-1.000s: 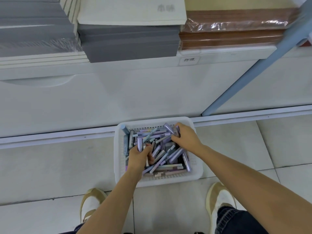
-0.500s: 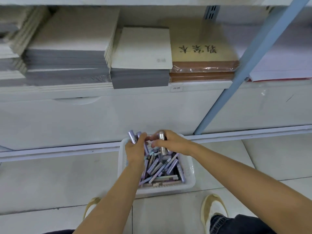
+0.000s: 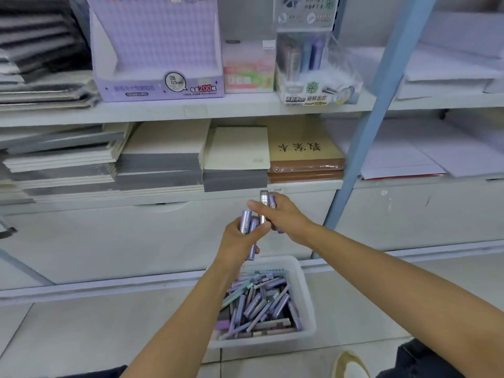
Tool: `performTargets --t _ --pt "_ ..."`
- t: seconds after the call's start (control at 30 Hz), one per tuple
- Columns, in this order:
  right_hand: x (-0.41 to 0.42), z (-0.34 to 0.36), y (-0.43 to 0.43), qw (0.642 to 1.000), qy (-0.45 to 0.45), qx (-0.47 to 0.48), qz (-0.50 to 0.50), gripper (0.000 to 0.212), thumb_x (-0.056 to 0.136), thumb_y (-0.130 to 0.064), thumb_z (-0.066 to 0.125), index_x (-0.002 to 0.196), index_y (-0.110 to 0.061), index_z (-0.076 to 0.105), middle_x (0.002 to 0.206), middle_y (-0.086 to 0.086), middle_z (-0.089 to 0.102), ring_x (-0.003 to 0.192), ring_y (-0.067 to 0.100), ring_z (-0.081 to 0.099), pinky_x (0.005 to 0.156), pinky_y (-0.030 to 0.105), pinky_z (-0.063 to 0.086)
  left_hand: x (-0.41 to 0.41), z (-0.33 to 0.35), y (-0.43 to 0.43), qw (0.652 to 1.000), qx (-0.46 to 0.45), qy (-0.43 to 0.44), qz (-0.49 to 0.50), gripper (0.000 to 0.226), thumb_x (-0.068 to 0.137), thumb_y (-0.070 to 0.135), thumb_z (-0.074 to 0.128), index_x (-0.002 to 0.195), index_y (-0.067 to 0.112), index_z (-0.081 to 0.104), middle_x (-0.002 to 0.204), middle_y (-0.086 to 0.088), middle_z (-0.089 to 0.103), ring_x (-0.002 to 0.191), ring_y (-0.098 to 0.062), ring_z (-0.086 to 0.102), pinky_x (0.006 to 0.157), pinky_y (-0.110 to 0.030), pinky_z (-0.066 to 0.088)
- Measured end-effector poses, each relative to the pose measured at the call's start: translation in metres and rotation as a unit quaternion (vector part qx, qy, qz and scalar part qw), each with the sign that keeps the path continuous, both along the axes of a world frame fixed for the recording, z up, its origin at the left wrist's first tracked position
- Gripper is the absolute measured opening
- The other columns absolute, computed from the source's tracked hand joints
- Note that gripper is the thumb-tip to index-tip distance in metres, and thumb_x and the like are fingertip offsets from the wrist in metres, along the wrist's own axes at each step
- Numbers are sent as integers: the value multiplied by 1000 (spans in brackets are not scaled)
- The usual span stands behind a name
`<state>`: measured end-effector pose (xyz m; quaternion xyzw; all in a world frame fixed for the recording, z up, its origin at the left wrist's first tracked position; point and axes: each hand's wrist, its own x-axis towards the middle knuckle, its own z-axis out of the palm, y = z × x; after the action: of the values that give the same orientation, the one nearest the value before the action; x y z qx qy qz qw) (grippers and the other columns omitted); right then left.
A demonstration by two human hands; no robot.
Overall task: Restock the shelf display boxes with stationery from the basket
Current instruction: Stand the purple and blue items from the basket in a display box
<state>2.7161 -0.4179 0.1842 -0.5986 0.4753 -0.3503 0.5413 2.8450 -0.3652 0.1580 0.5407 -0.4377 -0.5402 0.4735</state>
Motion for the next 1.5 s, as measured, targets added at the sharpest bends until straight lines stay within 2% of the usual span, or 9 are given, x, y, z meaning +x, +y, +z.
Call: performTargets --t 0.17,0.3,0.47,0.67,0.9,1.0,1.17,1.37,1.5 --pt "1 58 6 999 -21 -48 -2 40 95 -49 51 76 -14 43 53 2 43 44 13 34 40 22 27 2 51 -6 999 -27 12 44 14 82 25 76 82 15 66 59 2 59 45 -10 53 45 -20 44" --pt "2 103 2 987 -152 -13 -57 30 100 -36 37 75 -20 39 62 1 34 51 15 31 51 27 25 3 91 -11 995 -35 51 78 19 83 30 74 90 16 64 51 6 58 44 -9 53 52 -26 44" --pt "0 143 4 969 -204 -93 -103 13 100 -22 45 91 -13 46 82 3 43 70 14 50 64 28 51 -2 132 -8 988 -73 115 79 17 85 27 73 94 18 61 67 2 69 41 -5 51 46 -21 47" --pt "-14 163 12 940 -300 -148 -64 11 95 -8 57 102 -5 49 91 10 57 85 23 61 82 33 58 -3 168 -12 977 -115 116 138 25 84 30 74 99 13 63 66 -3 62 42 -8 52 47 -22 45" --pt "-43 172 7 973 -93 -213 -7 16 83 -12 74 93 -15 62 90 3 63 73 7 62 70 21 52 -7 199 -22 965 -145 96 197 17 84 29 74 83 20 60 70 -1 62 44 -7 55 39 -14 42" --pt "-48 174 3 970 -109 -217 -6 7 91 -15 66 96 -17 68 82 -1 67 72 9 63 71 21 52 -12 210 -25 960 -182 90 194 13 86 28 71 79 20 64 63 5 66 38 -1 51 39 -13 41" --pt "-49 178 -2 962 -221 -152 -41 21 99 -22 53 110 -5 58 81 8 69 67 14 65 66 25 53 -29 217 -30 968 -185 101 135 12 85 29 71 88 18 71 83 7 75 43 -5 51 46 -16 45" --pt "-44 183 -7 963 -194 -186 -12 23 100 -23 49 115 -5 48 78 11 69 66 20 65 63 28 53 -48 220 -42 960 -202 151 121 25 87 22 71 104 6 63 82 -8 67 45 -6 58 44 -18 47" --pt "-50 192 -13 955 -124 -269 -9 32 99 -22 52 130 -15 47 96 11 72 85 24 71 73 28 57 -51 224 -52 957 -227 120 135 23 85 22 74 96 9 59 74 -5 59 47 -4 59 45 -19 48"
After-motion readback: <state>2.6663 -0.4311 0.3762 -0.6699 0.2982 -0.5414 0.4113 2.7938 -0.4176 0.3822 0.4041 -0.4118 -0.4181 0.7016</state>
